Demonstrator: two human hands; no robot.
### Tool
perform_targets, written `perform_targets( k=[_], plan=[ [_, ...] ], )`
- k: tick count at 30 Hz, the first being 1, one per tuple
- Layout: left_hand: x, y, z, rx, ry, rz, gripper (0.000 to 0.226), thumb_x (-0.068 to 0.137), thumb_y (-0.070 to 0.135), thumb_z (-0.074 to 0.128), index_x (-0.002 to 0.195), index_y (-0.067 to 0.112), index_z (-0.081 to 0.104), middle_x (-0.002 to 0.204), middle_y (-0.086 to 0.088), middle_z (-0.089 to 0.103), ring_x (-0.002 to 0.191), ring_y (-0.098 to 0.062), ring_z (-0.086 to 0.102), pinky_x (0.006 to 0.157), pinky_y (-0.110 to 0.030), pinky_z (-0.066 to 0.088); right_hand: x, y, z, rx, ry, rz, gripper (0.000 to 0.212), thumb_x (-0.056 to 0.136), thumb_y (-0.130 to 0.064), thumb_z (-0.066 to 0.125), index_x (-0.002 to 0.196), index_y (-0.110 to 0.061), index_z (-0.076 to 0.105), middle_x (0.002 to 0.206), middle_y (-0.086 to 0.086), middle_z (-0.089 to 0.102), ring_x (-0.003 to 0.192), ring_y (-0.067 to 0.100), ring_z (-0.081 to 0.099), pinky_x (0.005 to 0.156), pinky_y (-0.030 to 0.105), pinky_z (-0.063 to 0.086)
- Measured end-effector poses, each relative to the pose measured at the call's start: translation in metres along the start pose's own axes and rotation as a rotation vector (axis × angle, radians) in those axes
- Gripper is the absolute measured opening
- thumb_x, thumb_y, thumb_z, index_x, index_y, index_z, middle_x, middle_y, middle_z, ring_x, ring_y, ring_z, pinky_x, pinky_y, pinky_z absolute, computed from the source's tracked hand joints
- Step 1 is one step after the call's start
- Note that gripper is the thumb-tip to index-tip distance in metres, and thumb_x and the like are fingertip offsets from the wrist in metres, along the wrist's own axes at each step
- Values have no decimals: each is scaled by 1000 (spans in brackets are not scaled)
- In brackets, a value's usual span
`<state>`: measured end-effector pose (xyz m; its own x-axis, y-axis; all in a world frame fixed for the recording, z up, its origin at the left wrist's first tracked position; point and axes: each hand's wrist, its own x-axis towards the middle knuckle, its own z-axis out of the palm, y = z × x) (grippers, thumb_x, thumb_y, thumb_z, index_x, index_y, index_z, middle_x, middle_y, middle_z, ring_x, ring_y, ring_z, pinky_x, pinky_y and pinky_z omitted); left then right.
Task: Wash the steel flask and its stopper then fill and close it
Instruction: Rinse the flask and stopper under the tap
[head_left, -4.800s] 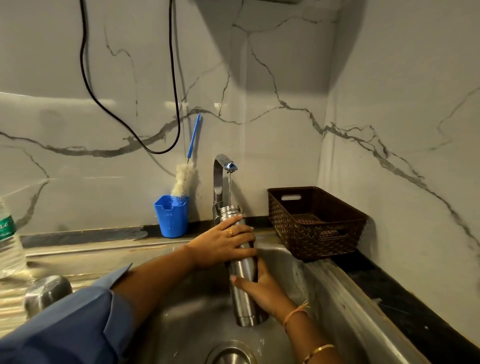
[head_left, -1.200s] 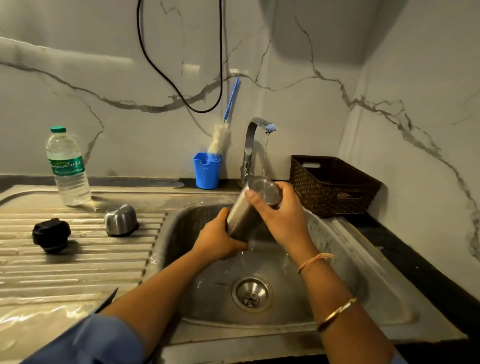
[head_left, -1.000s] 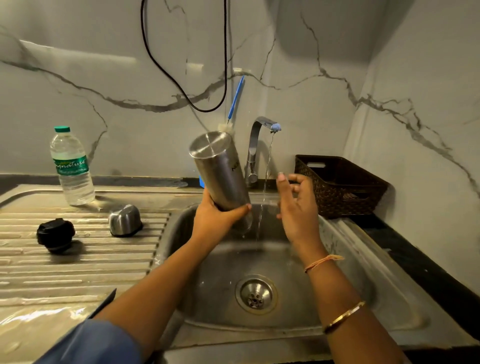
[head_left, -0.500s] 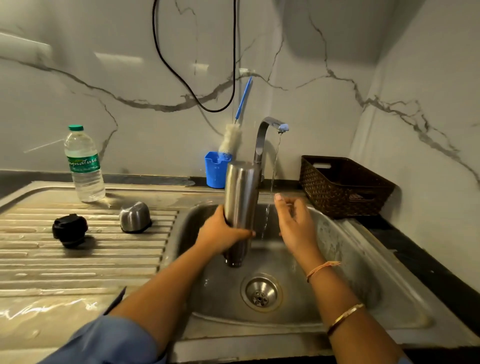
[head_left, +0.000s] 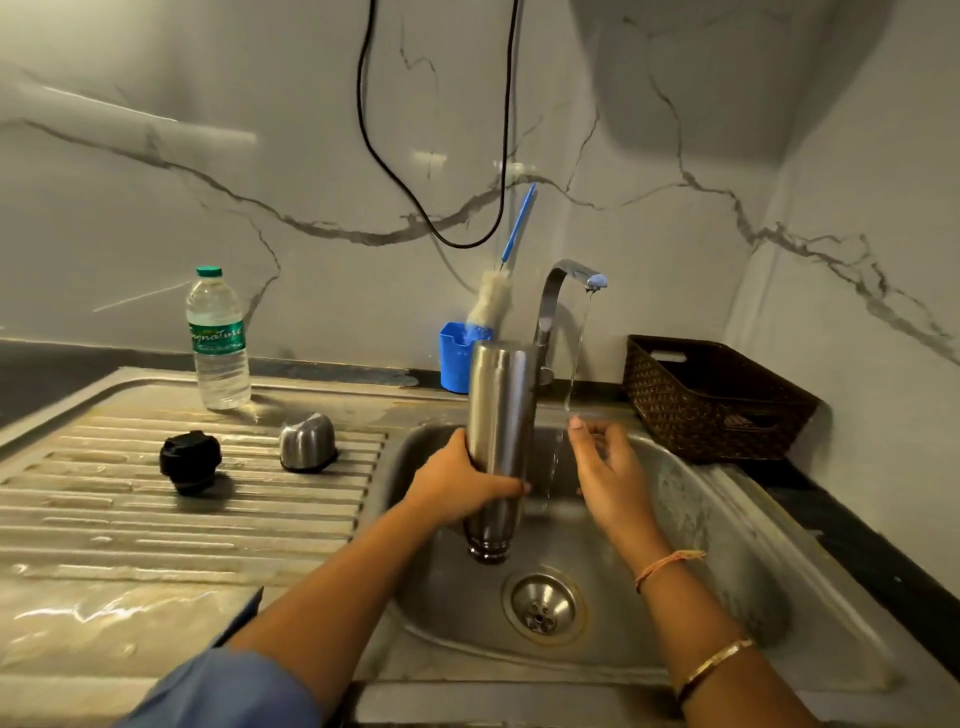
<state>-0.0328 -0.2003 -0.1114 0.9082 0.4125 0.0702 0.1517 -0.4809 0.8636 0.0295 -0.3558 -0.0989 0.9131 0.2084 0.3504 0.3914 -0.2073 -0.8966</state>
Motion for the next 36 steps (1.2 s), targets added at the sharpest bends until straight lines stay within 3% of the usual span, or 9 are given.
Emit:
perform_targets(
  k=[3,7,10,13,16,20,26,36],
  plan=[
    [-8,14,-22,-131,73,-4,86,65,38,83,134,25,34,119,-1,56,102,-22,59,62,-35,59,-2,-3,7,-27,-59,-14,27,93,-40,49,92,-14,54,88,9,56,75,15,52,62,23,40],
    [-24,11,-71,-32,83,-29,87,66,38,81,133,25,28,123,-5,52,105,-29,59,65,-45,60,-6,-10,16,-62,-127,-28,26,94,-38,48,99,-13,54,87,6,57,71,11,52,58,20,40],
    [-42,1,-119,45,95,-60,78,67,37,81,123,27,28,115,-4,52,98,-28,61,61,-43,60,-6,-17,25,-62,-142,-46,24,94,-38,48,101,-16,54,87,3,59,72,11,54,60,23,44],
    [-65,-14,-170,146,192,-31,82,65,35,83,127,26,30,105,3,52,91,-18,59,63,-33,55,-5,-19,38,-48,-145,-34,21,94,-37,49,96,-17,53,86,3,58,75,14,54,63,27,44],
    [-83,-36,-220,225,315,-38,81,58,36,87,120,30,35,104,2,55,95,-21,58,75,-44,55,-7,-21,55,-52,-189,-34,19,94,-37,49,92,-19,53,87,6,59,79,19,55,68,32,45],
    [-85,-65,-264,266,448,-103,72,59,27,87,113,25,39,96,2,54,91,-24,58,71,-48,55,-10,-20,70,-78,-224,-28,21,93,-38,50,97,-18,54,95,9,60,86,21,57,75,36,46],
    [-74,-100,-291,257,641,-180,67,68,28,82,120,17,42,102,-3,53,88,-24,53,81,-45,51,-17,-25,83,-86,-261,-25,22,93,-37,49,101,-18,54,96,10,60,81,18,56,67,29,44],
    [-50,-129,-302,223,655,-193,63,74,38,76,125,18,44,109,-5,57,94,-25,53,85,-43,47,-18,-16,85,-132,-270,-12,20,93,-40,47,100,-22,53,98,6,59,87,18,56,64,27,44]
  ],
)
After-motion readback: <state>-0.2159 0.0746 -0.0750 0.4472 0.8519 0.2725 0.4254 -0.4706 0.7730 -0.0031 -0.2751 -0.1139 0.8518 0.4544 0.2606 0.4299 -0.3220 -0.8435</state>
